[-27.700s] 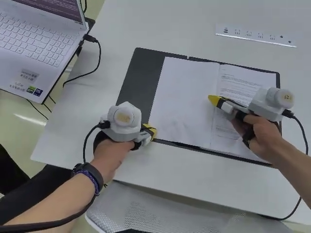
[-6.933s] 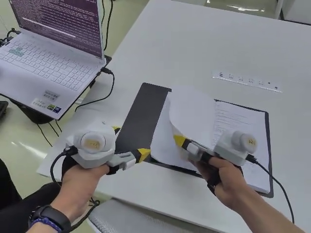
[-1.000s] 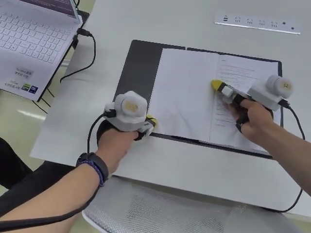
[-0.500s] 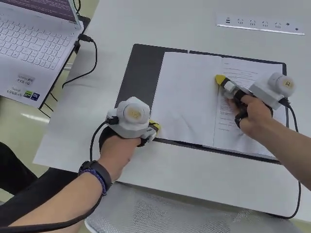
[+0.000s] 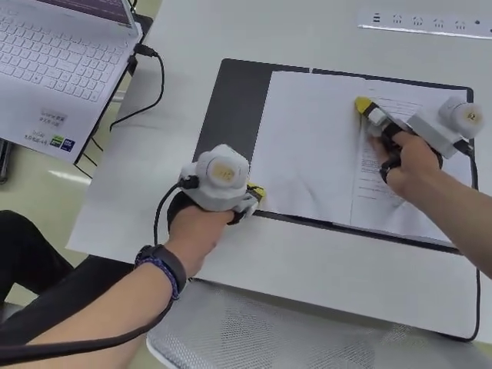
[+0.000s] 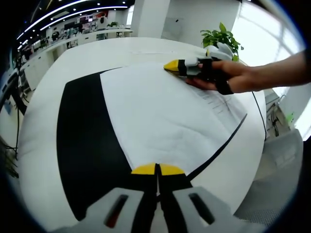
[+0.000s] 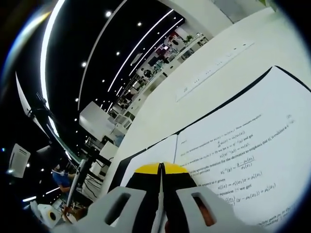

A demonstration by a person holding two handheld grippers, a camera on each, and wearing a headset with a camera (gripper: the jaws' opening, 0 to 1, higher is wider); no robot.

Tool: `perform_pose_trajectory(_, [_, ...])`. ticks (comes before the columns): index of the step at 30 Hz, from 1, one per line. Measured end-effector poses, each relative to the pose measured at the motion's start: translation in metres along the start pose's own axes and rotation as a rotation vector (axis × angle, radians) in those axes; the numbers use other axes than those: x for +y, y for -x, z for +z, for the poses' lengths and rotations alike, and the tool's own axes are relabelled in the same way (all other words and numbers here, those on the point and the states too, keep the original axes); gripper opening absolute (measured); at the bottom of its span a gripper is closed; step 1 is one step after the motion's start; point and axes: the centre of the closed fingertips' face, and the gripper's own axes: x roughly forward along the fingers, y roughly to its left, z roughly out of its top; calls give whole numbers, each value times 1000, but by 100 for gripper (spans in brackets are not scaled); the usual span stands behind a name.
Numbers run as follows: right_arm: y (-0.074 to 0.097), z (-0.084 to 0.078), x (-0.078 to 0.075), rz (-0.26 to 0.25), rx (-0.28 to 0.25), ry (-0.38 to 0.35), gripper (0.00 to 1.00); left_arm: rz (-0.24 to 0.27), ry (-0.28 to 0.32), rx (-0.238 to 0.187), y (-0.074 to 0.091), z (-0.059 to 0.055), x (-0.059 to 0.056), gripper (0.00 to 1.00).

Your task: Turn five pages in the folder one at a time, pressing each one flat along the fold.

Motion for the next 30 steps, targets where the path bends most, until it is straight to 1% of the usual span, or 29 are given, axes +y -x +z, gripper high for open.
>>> perform_pose_trajectory(3, [-3,3,-1,3,-9,-17,0,-1,-6,-1,0,0,0,0])
perform_pose_trajectory(4, [-4,5,-2,3,-15,-35,0,-1,-12,1,0,0,0,0])
perform_pose_trajectory(5, [-5,5,-3,3,-18,-35,0,-2,-21,2,0,0,0,0])
perform_pose_trajectory(8, [-10,9,-5,-3,-31,-29,0,-2,-24,2,0,0,-1,0])
perform_pose_trajectory(11, [-14,13,-8,-7,-45,-44,0,-2,0,0,1,0,-1,0])
perform_pose_trajectory(12, [-16,14,-10,-9,-48,-44,0,-3,-1,0,1,0,0,0])
perform_pose_trajectory(13, [-22,17,-17,-13,-51,-47,0,-2,-3,0,1,0,0,0])
perform_pose_trajectory(18, [-29,20,-23,-12,-62,-47,0,1,-8,1,1,0,-1,0])
perform_pose_trajectory(20, [-32,23,-25,-13,-70,-57,0,0,6,0,1,0,-1,0])
perform_pose_trajectory(24, [-39,28,-28,-16,-73,-59,0,5,-2,1,1,0,-1,0])
perform_pose_trajectory(28, [-46,32,-30,-22,-63,-43,0,4,11,0,1,0,-1,0])
perform_pose_trajectory(30, [-48,33,-31,-23,-56,-33,0,4,8,1,1,0,-1,0])
